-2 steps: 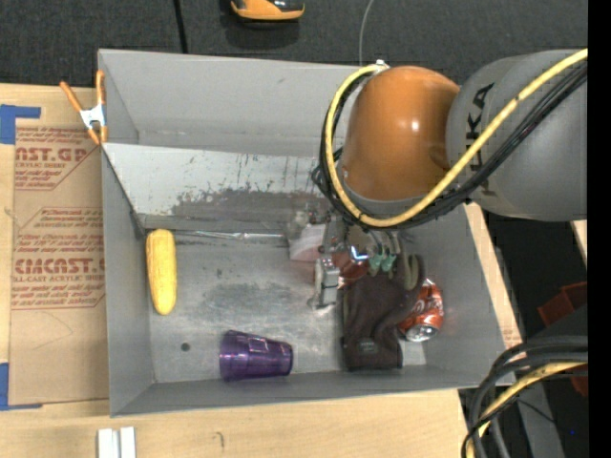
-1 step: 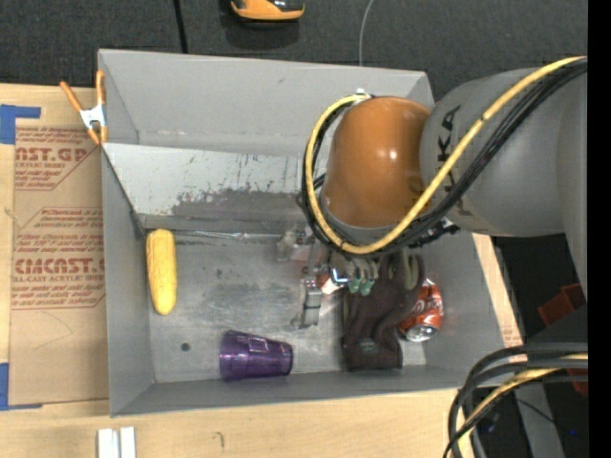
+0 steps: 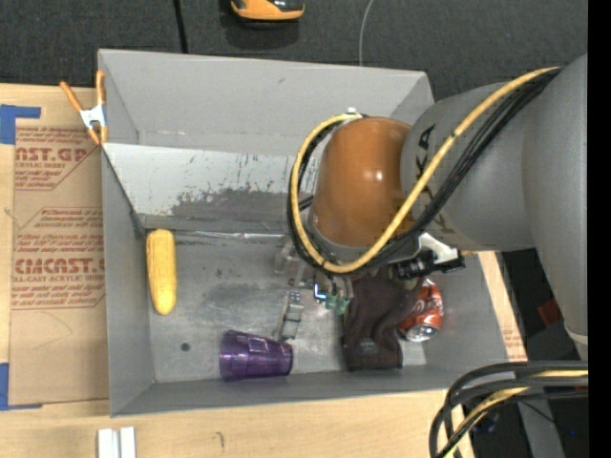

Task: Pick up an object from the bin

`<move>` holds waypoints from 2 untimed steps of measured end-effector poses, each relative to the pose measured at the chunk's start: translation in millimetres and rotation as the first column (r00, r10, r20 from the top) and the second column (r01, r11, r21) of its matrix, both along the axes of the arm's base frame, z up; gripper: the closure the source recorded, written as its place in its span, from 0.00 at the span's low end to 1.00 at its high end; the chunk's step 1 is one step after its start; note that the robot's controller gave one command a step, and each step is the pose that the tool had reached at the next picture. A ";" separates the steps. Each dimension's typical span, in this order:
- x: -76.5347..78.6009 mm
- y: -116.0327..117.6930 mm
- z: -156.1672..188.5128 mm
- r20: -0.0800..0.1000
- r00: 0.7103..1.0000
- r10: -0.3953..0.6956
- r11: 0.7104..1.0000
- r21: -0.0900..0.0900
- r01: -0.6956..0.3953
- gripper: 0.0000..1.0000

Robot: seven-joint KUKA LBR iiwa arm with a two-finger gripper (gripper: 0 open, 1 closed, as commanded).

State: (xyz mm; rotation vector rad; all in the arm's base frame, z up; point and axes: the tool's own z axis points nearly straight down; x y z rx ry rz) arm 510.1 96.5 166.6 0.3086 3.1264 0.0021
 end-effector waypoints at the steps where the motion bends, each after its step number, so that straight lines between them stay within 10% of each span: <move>1: -8.9 11.8 -40.1 0.003 0.979 0.203 0.979 -0.001 -0.203 0.00; 2: -20.6 8.8 -68.9 -0.003 0.983 0.183 0.983 -0.001 -0.183 0.00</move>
Offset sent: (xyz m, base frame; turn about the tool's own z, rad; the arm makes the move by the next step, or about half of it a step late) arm -0.0291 0.0055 -0.0897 -0.0773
